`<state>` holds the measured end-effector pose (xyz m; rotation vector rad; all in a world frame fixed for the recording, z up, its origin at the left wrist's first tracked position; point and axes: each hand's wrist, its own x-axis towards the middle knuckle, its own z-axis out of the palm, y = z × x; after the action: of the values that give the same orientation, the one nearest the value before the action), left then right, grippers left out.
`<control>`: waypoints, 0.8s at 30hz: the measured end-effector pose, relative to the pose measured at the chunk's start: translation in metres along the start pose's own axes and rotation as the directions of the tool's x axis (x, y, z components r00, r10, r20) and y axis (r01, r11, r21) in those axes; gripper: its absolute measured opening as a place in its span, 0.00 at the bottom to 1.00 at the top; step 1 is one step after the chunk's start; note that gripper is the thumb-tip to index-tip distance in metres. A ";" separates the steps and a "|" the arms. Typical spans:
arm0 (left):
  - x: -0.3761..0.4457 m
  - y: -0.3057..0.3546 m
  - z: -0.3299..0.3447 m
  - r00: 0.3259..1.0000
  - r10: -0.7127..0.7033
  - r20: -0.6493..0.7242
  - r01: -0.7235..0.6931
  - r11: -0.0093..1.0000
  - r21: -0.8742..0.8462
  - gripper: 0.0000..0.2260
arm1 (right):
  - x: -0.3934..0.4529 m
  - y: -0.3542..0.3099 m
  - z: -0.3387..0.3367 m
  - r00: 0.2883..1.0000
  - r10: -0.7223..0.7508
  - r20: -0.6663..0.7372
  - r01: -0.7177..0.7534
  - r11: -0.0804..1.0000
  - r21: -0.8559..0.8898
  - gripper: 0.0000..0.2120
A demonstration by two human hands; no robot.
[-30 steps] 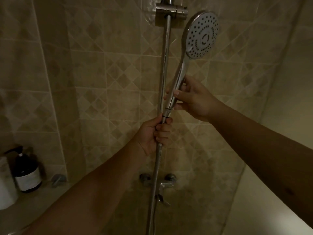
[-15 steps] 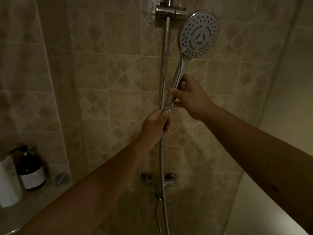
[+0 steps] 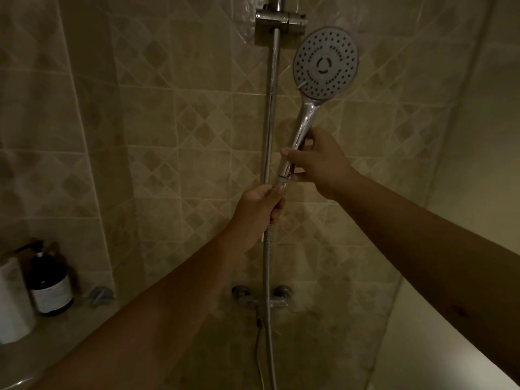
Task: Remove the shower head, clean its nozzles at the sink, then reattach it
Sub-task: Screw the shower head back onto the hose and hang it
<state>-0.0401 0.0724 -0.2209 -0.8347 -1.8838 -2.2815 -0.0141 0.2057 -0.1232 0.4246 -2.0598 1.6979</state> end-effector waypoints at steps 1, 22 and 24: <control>0.000 -0.002 0.002 0.999 0.018 -0.047 -0.014 0.997 0.079 0.12 | 0.000 0.001 0.000 1.000 0.001 -0.016 -0.001 1.000 0.005 0.16; -0.003 -0.009 -0.015 0.910 -0.154 0.385 0.328 0.836 -0.441 0.11 | 0.003 0.002 -0.009 0.956 0.035 0.293 -0.025 0.999 -0.038 0.10; -0.004 -0.010 -0.015 0.891 -0.146 0.430 0.371 0.778 -0.506 0.12 | 0.003 0.001 -0.008 0.945 0.024 0.326 -0.022 1.000 -0.011 0.10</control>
<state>-0.0461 0.0601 -0.2330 -1.2011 -1.4778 -3.1562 -0.0161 0.2141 -0.1210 0.7242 -2.3067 1.7270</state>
